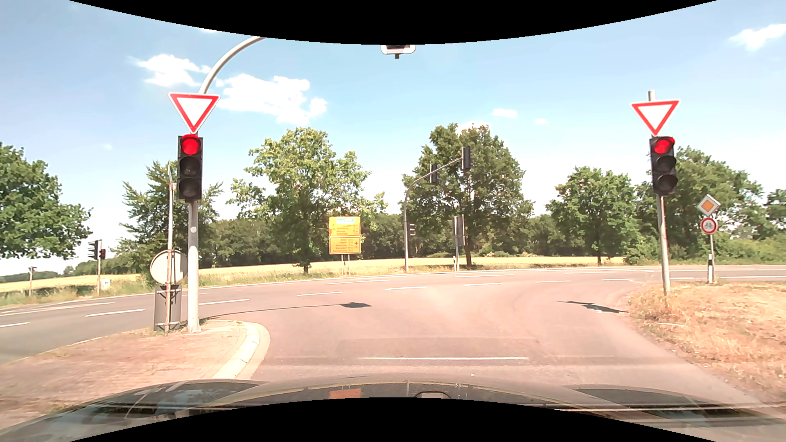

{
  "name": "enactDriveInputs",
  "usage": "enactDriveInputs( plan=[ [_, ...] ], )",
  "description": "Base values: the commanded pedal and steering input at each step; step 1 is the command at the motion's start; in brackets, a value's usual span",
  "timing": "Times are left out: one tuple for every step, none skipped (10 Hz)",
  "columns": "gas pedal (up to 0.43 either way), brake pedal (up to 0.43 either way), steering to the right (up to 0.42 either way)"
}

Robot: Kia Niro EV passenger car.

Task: Follow the waypoints while adhering to traffic rules and regulations

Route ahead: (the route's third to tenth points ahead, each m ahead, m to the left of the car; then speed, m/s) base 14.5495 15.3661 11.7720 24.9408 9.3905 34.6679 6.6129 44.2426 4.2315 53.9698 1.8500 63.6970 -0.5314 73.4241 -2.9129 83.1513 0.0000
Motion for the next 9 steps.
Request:
enactDriveInputs(
  plan=[
    [0.0,0.0,-0.006],
    [0.0,0.0,-0.006],
    [0.0,0.0,-0.006],
    [0.0,0.0,-0.006],
    [0.0,0.0,-0.006],
    [0.0,0.0,-0.006],
    [0.0,0.0,-0.006],
    [0.0,0.0,-0.006],
    [0.0,0.0,-0.006]
  ],
)
